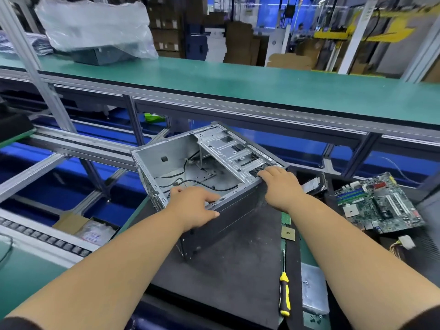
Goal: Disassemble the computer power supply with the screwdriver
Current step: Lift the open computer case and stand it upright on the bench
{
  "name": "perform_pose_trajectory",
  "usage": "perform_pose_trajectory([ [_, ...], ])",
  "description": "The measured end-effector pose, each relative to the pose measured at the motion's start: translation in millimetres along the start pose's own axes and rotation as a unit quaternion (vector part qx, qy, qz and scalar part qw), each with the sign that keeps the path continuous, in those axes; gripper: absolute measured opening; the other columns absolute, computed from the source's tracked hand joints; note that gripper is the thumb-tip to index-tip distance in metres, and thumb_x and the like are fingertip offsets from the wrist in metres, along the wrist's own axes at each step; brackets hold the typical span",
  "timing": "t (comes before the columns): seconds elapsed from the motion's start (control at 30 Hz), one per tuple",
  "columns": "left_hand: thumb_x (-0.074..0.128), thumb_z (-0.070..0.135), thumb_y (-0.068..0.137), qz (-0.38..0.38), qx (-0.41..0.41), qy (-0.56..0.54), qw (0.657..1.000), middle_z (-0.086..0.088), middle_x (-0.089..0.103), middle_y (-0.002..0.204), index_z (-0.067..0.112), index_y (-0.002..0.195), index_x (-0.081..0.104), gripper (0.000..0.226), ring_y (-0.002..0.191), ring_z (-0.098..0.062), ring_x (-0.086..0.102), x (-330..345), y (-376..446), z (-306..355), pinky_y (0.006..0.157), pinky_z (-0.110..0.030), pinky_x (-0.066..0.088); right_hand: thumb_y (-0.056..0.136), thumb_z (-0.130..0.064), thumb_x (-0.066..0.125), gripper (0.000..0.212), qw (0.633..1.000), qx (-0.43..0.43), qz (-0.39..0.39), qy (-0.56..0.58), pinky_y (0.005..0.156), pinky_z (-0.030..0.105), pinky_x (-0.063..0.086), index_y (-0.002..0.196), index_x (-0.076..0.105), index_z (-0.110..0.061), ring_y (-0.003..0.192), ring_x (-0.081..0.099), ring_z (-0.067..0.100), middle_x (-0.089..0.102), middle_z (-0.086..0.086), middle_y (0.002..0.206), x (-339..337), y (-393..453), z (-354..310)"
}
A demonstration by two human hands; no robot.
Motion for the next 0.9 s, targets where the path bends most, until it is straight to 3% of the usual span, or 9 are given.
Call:
perform_pose_trajectory([
  [0.2,0.061,0.057,0.087,-0.026,-0.002,0.04,0.999,0.025,0.056,0.133,0.057,0.129,0.054,0.043,0.129,-0.008,0.044,-15,5,-42,0.109,-0.04,0.018,0.086,-0.012,0.052,0.053,0.999,0.038,0.0,-0.002,0.093,0.034,0.037,0.137,0.047,-0.02,0.122,0.047,0.026,0.048,0.004,0.132,-6,-8,-24],
  [0.33,0.059,0.056,0.09,-0.019,0.012,0.053,0.998,0.02,0.057,0.132,0.057,0.127,0.054,0.038,0.128,-0.011,0.045,-27,15,-71,0.108,-0.042,0.019,0.085,-0.013,0.053,0.048,0.997,0.072,-0.002,-0.019,0.082,0.035,0.036,0.132,0.05,-0.022,0.112,0.055,0.025,0.05,0.001,0.126,-9,-14,-42],
  [0.47,0.056,0.053,0.093,-0.006,0.047,0.063,0.997,0.016,0.06,0.123,0.058,0.129,0.052,0.036,0.12,-0.014,0.049,-35,24,-86,0.104,-0.039,0.021,0.084,-0.018,0.056,0.045,0.995,0.095,0.001,-0.01,0.084,0.035,0.036,0.128,0.054,-0.023,0.109,0.054,0.024,0.052,-0.001,0.12,-13,-21,-56],
  [0.7,0.048,0.052,0.097,0.015,0.111,0.132,0.985,0.016,0.057,0.103,0.057,0.129,0.05,0.032,0.11,-0.015,0.051,-44,32,-104,0.104,-0.039,0.025,0.081,-0.021,0.056,0.032,0.99,0.13,0.008,0.045,0.088,0.035,0.048,0.112,0.063,-0.024,0.104,0.057,0.022,0.058,-0.004,0.112,-19,-29,-80],
  [0.9,0.046,0.052,0.098,0.022,0.13,0.191,0.973,0.012,0.057,0.105,0.051,0.12,0.055,0.024,0.109,-0.018,0.049,-54,36,-113,0.1,-0.039,0.028,0.08,-0.026,0.054,0.021,0.986,0.15,0.01,0.067,0.072,0.03,0.047,0.096,0.067,-0.03,0.092,0.058,0.019,0.062,-0.009,0.105,-22,-28,-92],
])
Point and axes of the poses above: each hand's wrist, its own y-axis towards the middle knuckle, its own x-axis out of the palm, z = x × y, the point moved 10 cm from there along y, towards the middle knuckle
